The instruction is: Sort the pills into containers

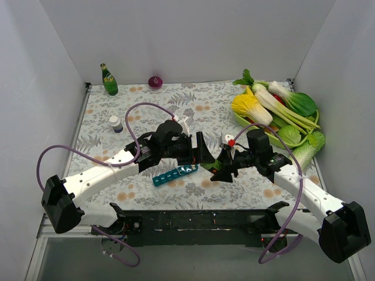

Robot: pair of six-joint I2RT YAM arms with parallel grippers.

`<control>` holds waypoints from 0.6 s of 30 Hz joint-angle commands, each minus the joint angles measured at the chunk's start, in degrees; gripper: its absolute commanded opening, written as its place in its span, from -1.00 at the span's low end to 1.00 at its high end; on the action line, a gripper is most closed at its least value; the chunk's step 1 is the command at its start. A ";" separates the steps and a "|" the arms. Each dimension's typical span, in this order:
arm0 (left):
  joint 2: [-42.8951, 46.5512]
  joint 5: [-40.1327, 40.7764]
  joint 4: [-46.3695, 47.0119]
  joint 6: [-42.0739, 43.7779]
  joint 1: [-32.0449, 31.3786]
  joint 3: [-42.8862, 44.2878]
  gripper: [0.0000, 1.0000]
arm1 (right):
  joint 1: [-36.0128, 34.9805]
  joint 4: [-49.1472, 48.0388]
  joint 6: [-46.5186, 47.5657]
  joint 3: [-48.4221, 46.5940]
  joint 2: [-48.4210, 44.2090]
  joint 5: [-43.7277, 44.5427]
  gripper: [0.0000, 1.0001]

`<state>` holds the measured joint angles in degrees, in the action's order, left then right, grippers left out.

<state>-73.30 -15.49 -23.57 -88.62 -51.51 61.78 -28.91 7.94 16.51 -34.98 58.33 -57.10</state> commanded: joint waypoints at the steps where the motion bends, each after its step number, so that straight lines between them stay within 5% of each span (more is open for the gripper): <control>1: 1.84 -0.59 -1.57 1.08 -0.26 1.42 0.61 | -0.01 -2.23 0.45 -1.93 -1.11 -0.82 -0.97; 6: 0.88 -4.02 0.63 1.08 -0.26 0.89 0.27 | -0.01 -2.23 0.36 -1.93 -0.93 -0.82 -0.97; 7: 0.61 -4.64 0.89 2.04 -0.26 1.06 -0.20 | -0.01 -2.15 0.45 -1.93 -0.93 -0.82 -0.97; 10: 0.17 -8.23 1.86 6.07 -0.26 1.33 -0.77 | -0.01 -2.06 0.54 -1.84 -1.11 -0.73 -0.97; 15: 2.19 -23.49 5.64 34.15 -1.31 0.98 -0.93 | -0.01 -3.02 -1.12 -1.67 -0.58 -3.79 -0.97; 18: 5.44 -24.16 7.83 51.81 -2.54 -2.87 -0.82 | -0.10 -7.06 -5.42 -0.70 0.21 -9.05 -0.97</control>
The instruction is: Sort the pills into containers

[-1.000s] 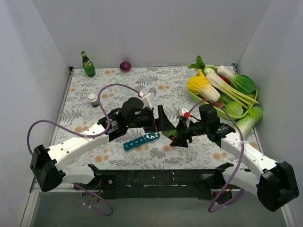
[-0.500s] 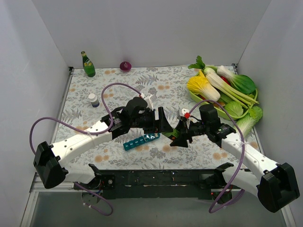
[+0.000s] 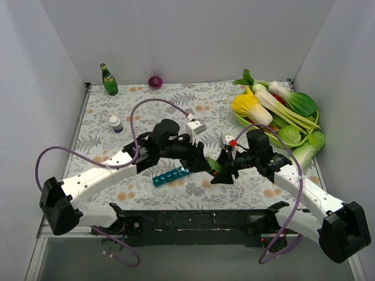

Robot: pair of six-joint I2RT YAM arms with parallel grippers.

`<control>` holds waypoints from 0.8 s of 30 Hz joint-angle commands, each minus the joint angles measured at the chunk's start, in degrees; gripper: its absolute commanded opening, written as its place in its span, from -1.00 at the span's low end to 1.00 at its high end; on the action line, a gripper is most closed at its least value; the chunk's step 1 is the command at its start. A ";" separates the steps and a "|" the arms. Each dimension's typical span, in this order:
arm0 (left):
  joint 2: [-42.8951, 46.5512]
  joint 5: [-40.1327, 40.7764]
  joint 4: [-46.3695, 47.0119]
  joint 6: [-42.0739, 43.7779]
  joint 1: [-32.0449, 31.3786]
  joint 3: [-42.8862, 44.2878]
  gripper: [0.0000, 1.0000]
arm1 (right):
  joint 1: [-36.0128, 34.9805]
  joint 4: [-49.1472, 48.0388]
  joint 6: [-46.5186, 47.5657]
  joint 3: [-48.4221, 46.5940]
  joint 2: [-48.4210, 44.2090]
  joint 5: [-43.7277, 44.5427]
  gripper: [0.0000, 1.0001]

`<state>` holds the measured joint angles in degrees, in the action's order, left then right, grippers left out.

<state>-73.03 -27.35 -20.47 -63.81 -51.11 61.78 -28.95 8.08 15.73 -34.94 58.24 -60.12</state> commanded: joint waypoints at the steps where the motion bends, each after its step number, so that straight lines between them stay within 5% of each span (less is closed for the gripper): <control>1: 5.53 -11.41 6.04 29.86 -2.94 -3.67 -0.71 | 0.03 -9.55 -6.91 -0.48 0.47 -6.93 -0.97; 2: 5.71 -10.10 7.27 32.06 -2.94 -4.12 -0.52 | 0.03 -10.01 -7.55 -0.13 0.47 -7.38 -0.97; 3: 5.88 -7.48 8.50 30.60 -2.85 -4.38 0.25 | 0.03 -9.66 -7.55 -0.22 0.56 -7.21 -0.97; 7: 11.14 -2.45 16.40 25.51 -2.76 -7.44 0.94 | 0.03 -8.25 -5.62 -0.13 -0.32 -5.98 -0.97; 15: 18.37 -4.11 15.72 32.34 -2.76 -12.47 0.96 | 0.03 -9.31 -5.88 -0.39 1.09 -6.77 -0.97; 24: 6.61 -4.82 11.60 41.30 -2.68 -4.31 0.96 | -0.05 -8.43 -5.53 -0.30 0.39 -6.68 -0.97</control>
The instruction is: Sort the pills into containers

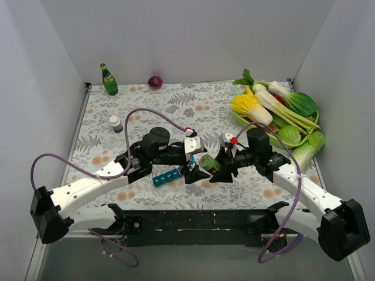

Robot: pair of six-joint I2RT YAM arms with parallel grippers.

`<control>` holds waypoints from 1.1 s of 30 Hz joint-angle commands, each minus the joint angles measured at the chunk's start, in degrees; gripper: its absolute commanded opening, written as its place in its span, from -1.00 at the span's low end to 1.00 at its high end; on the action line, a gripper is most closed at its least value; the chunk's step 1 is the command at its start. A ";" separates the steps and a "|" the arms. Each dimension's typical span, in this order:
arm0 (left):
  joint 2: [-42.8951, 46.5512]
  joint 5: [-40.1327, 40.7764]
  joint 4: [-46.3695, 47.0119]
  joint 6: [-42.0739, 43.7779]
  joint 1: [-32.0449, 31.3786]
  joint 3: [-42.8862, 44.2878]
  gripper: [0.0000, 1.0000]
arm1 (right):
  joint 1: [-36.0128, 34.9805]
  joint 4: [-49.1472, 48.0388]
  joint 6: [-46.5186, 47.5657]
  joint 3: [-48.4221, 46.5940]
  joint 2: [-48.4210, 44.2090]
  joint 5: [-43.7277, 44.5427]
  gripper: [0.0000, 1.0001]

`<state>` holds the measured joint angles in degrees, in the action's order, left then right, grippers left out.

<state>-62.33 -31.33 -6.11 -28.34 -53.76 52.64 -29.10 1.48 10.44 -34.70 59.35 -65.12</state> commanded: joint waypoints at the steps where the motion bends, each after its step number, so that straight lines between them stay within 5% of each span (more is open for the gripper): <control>1: -4.99 -0.75 -3.64 6.36 -0.12 5.45 0.96 | 0.10 -1.83 -0.07 -0.55 -0.82 -1.67 -0.97; 6: -6.93 -1.45 -4.96 7.07 -0.12 6.77 0.83 | 0.10 -1.56 0.29 -0.37 -0.99 -1.67 -0.97; 7: -7.28 -1.71 -6.36 7.16 -0.12 7.29 0.53 | 0.10 -1.56 0.29 -0.37 -0.99 -1.76 -0.97; 12: -6.85 -3.91 -8.83 7.07 -0.12 6.77 -0.29 | 0.10 -1.83 0.37 -0.28 -0.82 -1.85 -0.97; 14: -6.41 -4.35 -9.36 6.46 -0.12 6.51 -1.00 | 0.10 -1.83 0.46 -0.28 -0.73 -1.85 -0.97; 18: -5.35 -4.53 -9.36 2.43 -0.03 5.72 -1.00 | 0.10 -1.65 0.99 -0.02 -0.90 -0.45 -0.81; 19: -5.18 -4.09 -9.88 1.28 0.06 5.72 -1.00 | 0.10 -1.56 1.77 -0.02 -0.99 -0.01 -0.64; 20: -4.74 -3.57 -10.15 -0.30 0.23 5.63 -1.00 | 0.10 -1.56 2.22 -0.11 -1.17 0.60 -0.18; 22: -3.86 -2.42 -11.11 -4.69 1.54 5.10 -1.00 | 0.19 0.81 3.79 -0.37 -1.26 3.32 0.41; 23: -3.25 -1.55 -11.20 -6.45 2.25 4.58 -1.00 | 0.19 1.42 4.06 -0.46 -1.43 4.38 0.57; 26: 0.26 0.92 -12.26 -11.82 5.15 2.21 -1.00 | 0.27 2.48 6.25 -0.55 -2.04 8.34 0.80; 30: 4.57 4.77 -15.77 -16.92 11.46 0.44 -1.00 | 1.85 3.62 8.19 -0.46 -2.92 11.94 0.86; 33: 5.55 18.37 -21.47 -21.14 15.60 0.53 -1.00 | 4.04 3.80 8.55 -0.11 -4.24 14.31 0.86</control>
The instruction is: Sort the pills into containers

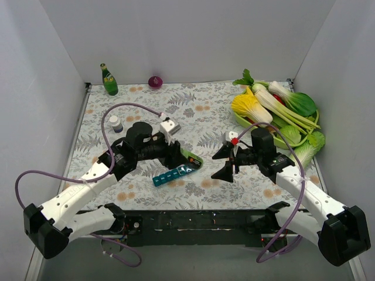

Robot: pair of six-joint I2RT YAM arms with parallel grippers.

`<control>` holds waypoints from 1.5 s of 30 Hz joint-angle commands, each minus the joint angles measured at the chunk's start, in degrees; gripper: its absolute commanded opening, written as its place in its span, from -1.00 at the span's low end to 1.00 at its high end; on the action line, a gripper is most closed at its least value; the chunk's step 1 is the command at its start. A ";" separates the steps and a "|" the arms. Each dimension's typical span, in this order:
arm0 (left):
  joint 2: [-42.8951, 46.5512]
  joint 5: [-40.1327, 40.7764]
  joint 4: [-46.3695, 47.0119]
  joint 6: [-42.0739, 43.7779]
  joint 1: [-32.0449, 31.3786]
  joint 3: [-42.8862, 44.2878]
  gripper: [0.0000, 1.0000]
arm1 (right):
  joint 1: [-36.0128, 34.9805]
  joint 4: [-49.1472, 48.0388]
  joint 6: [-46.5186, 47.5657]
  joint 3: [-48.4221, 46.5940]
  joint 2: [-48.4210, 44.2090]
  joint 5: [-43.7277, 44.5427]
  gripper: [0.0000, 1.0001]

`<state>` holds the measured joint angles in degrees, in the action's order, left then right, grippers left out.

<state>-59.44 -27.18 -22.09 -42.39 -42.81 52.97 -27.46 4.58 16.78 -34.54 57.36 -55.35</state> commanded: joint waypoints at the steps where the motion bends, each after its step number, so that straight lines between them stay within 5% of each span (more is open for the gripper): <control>1: 2.05 17.91 -8.47 -8.31 5.79 -0.06 -1.00 | 3.11 0.78 2.30 -0.17 -2.52 5.25 0.86; 4: -0.93 34.87 -13.13 -11.21 12.81 -0.24 -1.00 | 4.78 0.70 2.38 0.00 -3.57 6.66 0.86; 8: -12.24 38.68 -15.44 -14.38 30.46 2.13 -1.00 | 5.93 0.61 2.03 0.09 -4.54 7.19 0.86; 16: -22.02 54.66 -10.35 -15.62 37.44 5.38 -1.00 | 7.16 0.52 1.95 0.88 -5.77 7.28 0.85; 21: -29.32 57.23 -8.94 -14.56 41.22 9.16 -1.00 | 7.25 0.43 1.51 0.88 -5.68 7.01 0.85; 24: -33.71 56.71 -9.46 -14.74 42.01 12.67 -0.34 | 7.34 0.52 1.51 0.97 -5.95 6.93 0.85; 25: -34.33 56.45 -10.16 -14.74 42.19 14.42 0.16 | 7.34 0.52 1.59 1.06 -6.12 6.92 0.85; 29: -33.99 55.74 -10.87 -14.39 42.45 17.86 0.81 | 7.42 0.43 1.59 1.23 -5.95 6.75 0.85; 31: -33.29 54.78 -12.27 -14.39 42.46 19.36 0.96 | 7.42 0.52 1.77 1.06 -5.69 6.40 0.85; 36: -27.60 48.64 -14.56 -12.73 42.46 21.56 0.96 | 7.34 2.45 6.33 0.80 -5.16 4.47 0.85; 41: -17.31 22.75 -15.18 -6.39 42.46 17.88 0.93 | 6.11 8.60 21.94 -2.18 -1.57 1.92 0.84; 45: -8.87 -0.46 -13.69 -4.46 41.49 11.38 0.65 | 5.49 16.66 36.33 -6.66 4.50 -1.68 0.85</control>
<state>-76.49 -0.91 -35.51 -51.09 -0.43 69.23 -21.17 12.97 35.16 -35.31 57.56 -52.18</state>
